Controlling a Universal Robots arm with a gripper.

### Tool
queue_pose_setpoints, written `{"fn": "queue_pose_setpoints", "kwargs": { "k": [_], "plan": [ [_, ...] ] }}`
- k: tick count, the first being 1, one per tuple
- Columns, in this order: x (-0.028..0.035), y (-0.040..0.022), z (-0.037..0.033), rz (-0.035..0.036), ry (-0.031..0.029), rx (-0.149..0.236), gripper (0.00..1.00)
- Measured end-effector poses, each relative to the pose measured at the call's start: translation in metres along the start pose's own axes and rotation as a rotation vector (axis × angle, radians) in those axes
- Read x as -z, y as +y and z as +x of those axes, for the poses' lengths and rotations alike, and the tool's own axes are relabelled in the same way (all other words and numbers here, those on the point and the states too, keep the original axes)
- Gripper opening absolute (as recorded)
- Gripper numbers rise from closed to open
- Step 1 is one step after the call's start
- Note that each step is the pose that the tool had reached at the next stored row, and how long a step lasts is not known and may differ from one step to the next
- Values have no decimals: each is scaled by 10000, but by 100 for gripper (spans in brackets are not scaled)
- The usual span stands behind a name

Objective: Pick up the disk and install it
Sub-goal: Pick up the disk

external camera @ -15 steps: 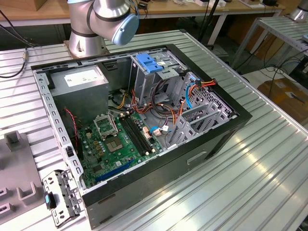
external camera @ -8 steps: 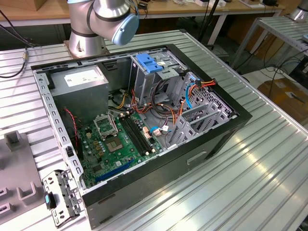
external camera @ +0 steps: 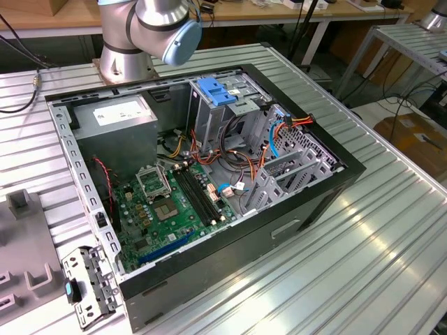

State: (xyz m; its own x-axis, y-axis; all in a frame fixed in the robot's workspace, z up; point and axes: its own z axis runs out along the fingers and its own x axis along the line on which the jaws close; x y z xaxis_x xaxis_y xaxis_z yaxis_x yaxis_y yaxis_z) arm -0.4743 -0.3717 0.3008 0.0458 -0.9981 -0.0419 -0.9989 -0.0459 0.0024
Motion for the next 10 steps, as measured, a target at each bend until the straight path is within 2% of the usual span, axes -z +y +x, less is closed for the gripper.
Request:
{"fn": "queue_pose_setpoints", "kwargs": {
  "k": [7, 10],
  "plan": [
    [-1, -1, 0, 1, 0, -23, 37],
    [-1, -2, 0, 8, -1, -180, 37]
  ]
}}
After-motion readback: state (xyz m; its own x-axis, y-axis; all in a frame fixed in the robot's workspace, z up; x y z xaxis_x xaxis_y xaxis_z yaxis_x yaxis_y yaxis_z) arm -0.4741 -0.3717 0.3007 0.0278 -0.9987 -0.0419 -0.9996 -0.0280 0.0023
